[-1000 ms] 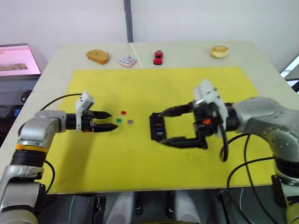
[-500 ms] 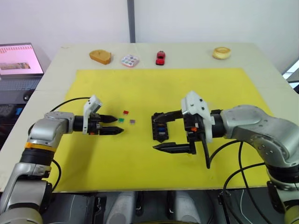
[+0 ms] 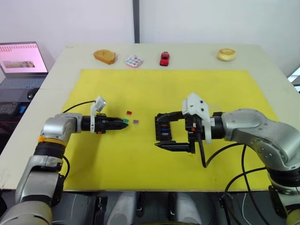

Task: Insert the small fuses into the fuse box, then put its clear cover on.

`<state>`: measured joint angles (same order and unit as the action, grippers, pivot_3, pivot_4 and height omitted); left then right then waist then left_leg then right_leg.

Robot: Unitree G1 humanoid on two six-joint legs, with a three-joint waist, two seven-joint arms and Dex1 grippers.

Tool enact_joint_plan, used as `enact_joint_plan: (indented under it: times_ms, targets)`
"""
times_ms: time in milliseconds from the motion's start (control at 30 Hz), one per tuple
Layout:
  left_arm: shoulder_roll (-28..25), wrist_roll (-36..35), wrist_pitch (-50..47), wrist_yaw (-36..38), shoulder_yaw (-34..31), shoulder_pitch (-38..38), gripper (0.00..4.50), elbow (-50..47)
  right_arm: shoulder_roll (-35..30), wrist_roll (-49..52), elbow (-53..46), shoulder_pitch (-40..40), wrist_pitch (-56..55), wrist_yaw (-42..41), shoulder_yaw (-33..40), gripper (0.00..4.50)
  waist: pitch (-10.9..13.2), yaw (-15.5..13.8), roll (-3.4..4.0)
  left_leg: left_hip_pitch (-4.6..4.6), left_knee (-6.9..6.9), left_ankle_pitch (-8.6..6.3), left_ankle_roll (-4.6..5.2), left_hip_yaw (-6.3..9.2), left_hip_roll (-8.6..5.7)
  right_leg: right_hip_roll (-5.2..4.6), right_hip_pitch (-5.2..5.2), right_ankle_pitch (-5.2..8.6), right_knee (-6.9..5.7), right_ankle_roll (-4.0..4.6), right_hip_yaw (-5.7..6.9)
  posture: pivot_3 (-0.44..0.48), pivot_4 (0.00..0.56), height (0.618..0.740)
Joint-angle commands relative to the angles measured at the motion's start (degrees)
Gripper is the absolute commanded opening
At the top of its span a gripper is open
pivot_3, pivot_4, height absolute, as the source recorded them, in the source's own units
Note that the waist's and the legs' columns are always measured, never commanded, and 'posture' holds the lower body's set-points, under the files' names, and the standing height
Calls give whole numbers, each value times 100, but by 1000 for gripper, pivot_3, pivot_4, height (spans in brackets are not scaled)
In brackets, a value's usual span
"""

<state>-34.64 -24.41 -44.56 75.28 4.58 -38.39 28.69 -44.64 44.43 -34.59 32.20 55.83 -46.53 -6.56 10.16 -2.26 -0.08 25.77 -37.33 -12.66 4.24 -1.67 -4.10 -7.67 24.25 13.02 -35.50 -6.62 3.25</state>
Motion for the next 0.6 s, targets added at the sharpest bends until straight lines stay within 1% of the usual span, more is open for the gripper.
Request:
enact_joint_plan:
  times_ms: [33,167,400,500,600]
  targets:
    - [224,24,-49,-28,50,98,88,274,-87,-116,-56,28,-127,0,110,4500,0,-1,0,0,0,0,0,0,0,0,0,0,0,0,0,0,150,740]
    - [337,5,-26,-153,-143,116,37,368,-124,-178,7,14,-119,-37,146,4500,-2,-6,1,-5,-3,0,-1,0,0,-1,-6,-1,-2,-2,0,0,150,740]
    - [317,-296,-144,-382,-689,364,37,-89,-238,-214,133,-100,-168,-147,255,4500,-2,15,1,-11,-1,0,-1,0,1,-2,-9,-2,-1,-4,-2,0,150,740]
    - [66,-619,-377,-436,-1040,579,37,-792,-64,43,292,62,240,141,439,4500,-1,31,-1,-9,2,0,-2,0,2,-2,-5,-2,-1,-4,-3,0,150,740]
    - [-97,-897,-628,-545,-1279,736,37,-1373,29,389,441,260,711,305,593,4500,1,108,-3,-4,10,1,-5,-1,3,-2,5,-2,-1,-4,-6,0,150,740]
